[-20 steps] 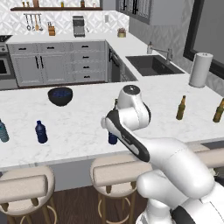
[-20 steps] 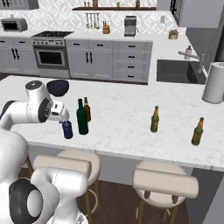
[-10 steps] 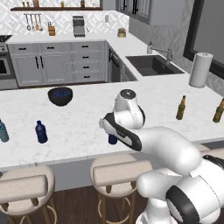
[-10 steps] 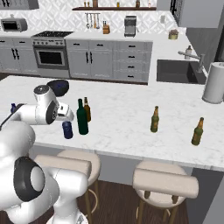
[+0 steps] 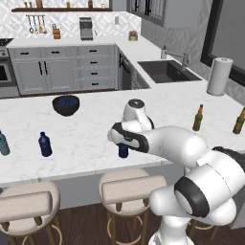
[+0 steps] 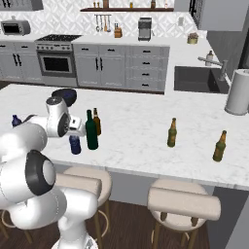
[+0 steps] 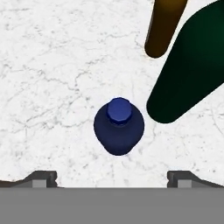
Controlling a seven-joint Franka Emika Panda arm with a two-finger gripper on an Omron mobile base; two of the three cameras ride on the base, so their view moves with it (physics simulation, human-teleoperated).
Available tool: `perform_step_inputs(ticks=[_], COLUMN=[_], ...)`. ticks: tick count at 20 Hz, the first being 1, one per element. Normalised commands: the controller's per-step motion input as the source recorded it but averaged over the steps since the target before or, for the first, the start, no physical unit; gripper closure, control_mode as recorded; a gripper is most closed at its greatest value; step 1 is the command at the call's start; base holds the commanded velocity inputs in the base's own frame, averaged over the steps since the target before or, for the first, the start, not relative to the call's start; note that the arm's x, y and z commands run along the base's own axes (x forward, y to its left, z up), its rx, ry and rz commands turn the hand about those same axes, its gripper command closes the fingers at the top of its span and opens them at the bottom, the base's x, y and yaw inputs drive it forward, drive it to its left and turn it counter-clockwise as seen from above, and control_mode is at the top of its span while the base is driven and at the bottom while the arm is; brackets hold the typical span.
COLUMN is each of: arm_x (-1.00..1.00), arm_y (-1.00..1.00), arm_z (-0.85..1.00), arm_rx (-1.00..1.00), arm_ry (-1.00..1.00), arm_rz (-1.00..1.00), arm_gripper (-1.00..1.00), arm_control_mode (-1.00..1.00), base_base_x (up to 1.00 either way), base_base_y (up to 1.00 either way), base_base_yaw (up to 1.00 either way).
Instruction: Move the plastic bottles in the middle to the plastics group, and the glass bottles in the middle to the glass group.
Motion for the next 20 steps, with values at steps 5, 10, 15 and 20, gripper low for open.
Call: perform_step_inputs(ticks=[5,10,15,20], arm_x=[0.22,0.26,0.04,0.0], arm_y=[0.0,0.0,0.0,0.0], arm_z=[-0.28,-0.24,-0.17,-0.09], arm_rx=[0.0,0.0,0.0,0.0], arm_ry=[0.02,0.0,0.0,0.0], arm_rz=[0.0,0.0,0.0,0.0], arm_gripper=[-1.0,-1.0,-1.0,-1.0], arm_control_mode=[-1.0,-1.0,-1.0,-1.0], base_base_x=[0.0,0.0,0.0,0.0], base_base_y=[0.0,0.0,0.0,0.0], base_base_yaw=[0.0,0.0,0.0,0.0])
